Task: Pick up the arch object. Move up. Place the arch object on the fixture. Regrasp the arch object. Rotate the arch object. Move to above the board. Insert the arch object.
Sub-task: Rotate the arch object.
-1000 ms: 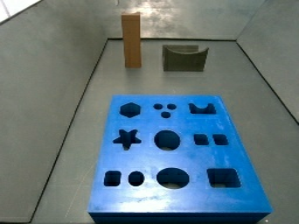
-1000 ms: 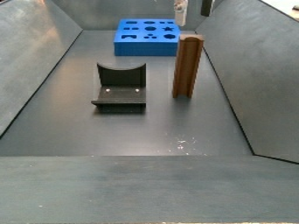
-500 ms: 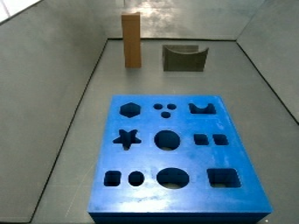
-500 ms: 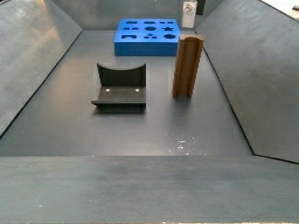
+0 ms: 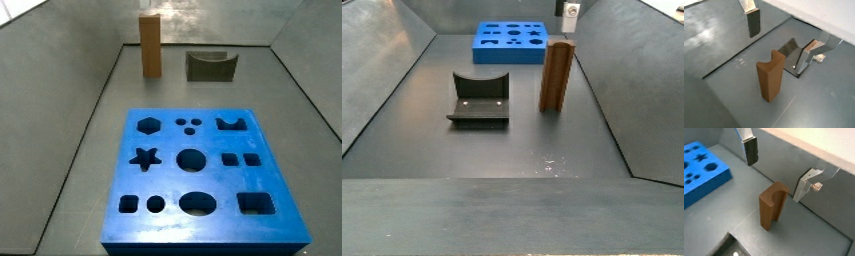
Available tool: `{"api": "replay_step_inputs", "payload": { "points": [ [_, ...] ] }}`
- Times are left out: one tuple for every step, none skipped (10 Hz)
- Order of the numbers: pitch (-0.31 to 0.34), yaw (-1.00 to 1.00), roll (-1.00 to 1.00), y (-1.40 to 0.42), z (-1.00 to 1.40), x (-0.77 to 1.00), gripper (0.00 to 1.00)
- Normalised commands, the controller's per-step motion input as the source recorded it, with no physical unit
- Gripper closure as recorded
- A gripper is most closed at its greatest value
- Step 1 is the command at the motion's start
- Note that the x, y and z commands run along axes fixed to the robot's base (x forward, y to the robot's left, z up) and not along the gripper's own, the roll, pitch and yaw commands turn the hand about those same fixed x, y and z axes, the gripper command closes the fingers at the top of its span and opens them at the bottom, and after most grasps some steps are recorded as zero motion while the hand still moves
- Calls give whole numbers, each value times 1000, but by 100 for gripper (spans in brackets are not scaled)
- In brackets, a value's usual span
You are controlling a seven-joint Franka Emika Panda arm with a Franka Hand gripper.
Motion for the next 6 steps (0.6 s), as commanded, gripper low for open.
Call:
{"api": "replay_step_inputs", "payload": {
  "points": [
    [11, 1000, -19, -3, -15, 32, 0],
    [11, 1000, -19, -4, -15, 32, 0],
    [12, 1000, -20, -3, -14, 32, 0],
    [13, 1000, -21, -3, -14, 33, 0],
    [13, 1000, -22, -3, -14, 33, 0],
    [14, 1000, -23, -4, -14, 33, 0]
  ]
}}
